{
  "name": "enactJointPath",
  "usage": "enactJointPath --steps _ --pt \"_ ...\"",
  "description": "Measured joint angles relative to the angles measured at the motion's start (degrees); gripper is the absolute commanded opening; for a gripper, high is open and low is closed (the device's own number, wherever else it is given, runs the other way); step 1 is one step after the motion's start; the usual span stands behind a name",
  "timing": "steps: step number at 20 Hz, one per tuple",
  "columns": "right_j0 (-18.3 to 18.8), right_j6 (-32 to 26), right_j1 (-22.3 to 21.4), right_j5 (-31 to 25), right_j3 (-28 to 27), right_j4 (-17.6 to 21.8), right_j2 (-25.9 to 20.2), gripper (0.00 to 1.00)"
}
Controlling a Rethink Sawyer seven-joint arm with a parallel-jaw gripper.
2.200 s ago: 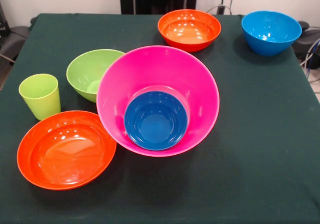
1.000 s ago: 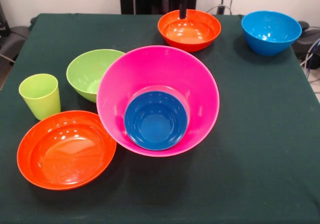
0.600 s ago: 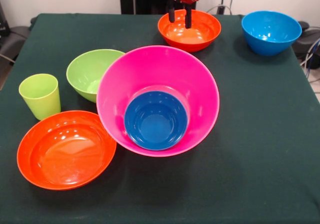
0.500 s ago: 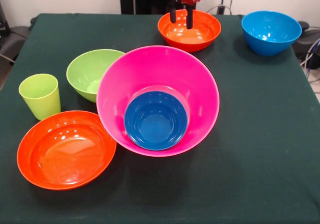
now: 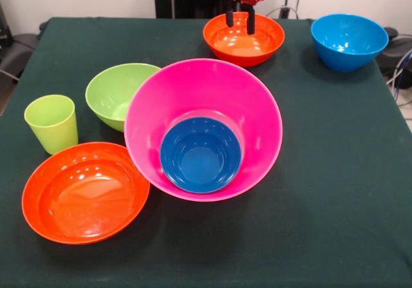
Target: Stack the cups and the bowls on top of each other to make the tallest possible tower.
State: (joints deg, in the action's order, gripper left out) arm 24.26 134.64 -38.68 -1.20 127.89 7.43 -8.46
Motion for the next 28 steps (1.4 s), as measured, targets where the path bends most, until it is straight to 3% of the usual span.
enactJointPath --steps 9,22,26,28 --pt "-6.89 0.6 -4.35 0.0 2.09 -5.41 0.59 1.0" --pt "-12.25 1.31 -9.16 -0.01 2.61 -11.57 1.6 1.0" --pt "-16.68 1.32 -8.63 -0.02 2.0 -15.15 5.48 1.0" --pt "-20.76 1.64 -7.55 0.0 1.16 -18.85 8.74 1.0"
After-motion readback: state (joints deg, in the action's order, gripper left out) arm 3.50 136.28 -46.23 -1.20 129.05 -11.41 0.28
